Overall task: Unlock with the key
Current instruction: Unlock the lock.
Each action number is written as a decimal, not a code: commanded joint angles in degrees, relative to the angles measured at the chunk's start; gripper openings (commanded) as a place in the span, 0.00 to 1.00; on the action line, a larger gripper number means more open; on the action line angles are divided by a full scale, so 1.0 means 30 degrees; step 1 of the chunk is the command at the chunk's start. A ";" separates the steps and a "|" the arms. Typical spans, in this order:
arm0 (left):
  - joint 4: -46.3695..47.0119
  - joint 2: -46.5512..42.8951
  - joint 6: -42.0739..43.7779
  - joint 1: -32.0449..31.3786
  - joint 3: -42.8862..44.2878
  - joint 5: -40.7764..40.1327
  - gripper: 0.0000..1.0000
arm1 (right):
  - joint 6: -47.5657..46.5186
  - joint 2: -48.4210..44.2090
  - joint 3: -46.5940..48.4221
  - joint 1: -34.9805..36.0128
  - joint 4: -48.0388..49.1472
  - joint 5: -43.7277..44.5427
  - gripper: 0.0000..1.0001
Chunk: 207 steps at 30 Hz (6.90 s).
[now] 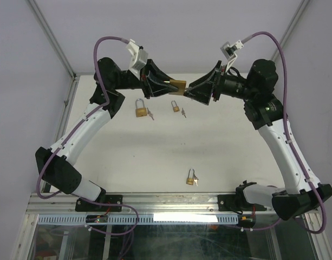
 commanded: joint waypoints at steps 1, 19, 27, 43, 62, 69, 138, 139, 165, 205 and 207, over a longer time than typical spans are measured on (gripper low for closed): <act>0.3153 0.0044 -0.4982 0.0211 0.0020 0.0322 0.00 | -0.3861 -0.2578 0.0125 0.0246 -0.1802 0.0367 0.97; 0.2023 0.0272 -0.4689 0.0195 0.1132 0.0887 0.00 | -0.7992 0.1052 0.1320 0.0284 -0.0303 -0.2946 0.70; 0.2247 0.0429 -0.4942 0.0119 0.1082 0.0738 0.00 | -0.7210 0.0951 -0.0100 0.1078 0.2339 -0.3013 0.52; 0.2617 0.0503 -0.5186 -0.0039 0.0938 0.0671 0.00 | -0.9423 0.0951 0.0031 0.1427 -0.0143 -0.3163 0.42; 0.3290 0.0039 -0.5653 0.0224 -0.0143 0.0027 0.46 | -0.5691 0.0399 -0.1088 0.1012 0.4284 -0.2556 0.00; 0.6033 -0.1552 -0.5523 0.0706 -0.2928 -0.1560 0.99 | -0.0931 -0.0418 -0.2867 0.0358 1.0175 -0.1538 0.00; 0.2445 -0.2791 -0.1036 -0.0208 -0.2607 -0.2418 0.00 | -0.4049 -0.1006 -0.0842 0.0054 0.4130 -0.2933 0.13; 0.2769 -0.2690 -0.1350 -0.0214 -0.2567 -0.2311 0.00 | -0.4353 -0.1100 -0.0945 0.0050 0.4190 -0.2787 0.16; 0.4650 -0.2605 -0.4646 -0.0215 -0.2235 -0.4429 0.00 | -0.5280 -0.1730 -0.4107 -0.0865 0.5889 -0.2432 0.73; 0.7625 -0.2673 -0.7611 -0.0713 -0.3359 -0.6418 0.99 | -0.1055 0.0923 0.1917 -0.0762 0.9407 -0.6038 0.00; 0.8414 -0.2635 -0.7697 -0.0754 -0.3737 -0.6560 0.98 | -0.1819 0.1263 0.3461 -0.0763 0.7443 -0.6307 0.00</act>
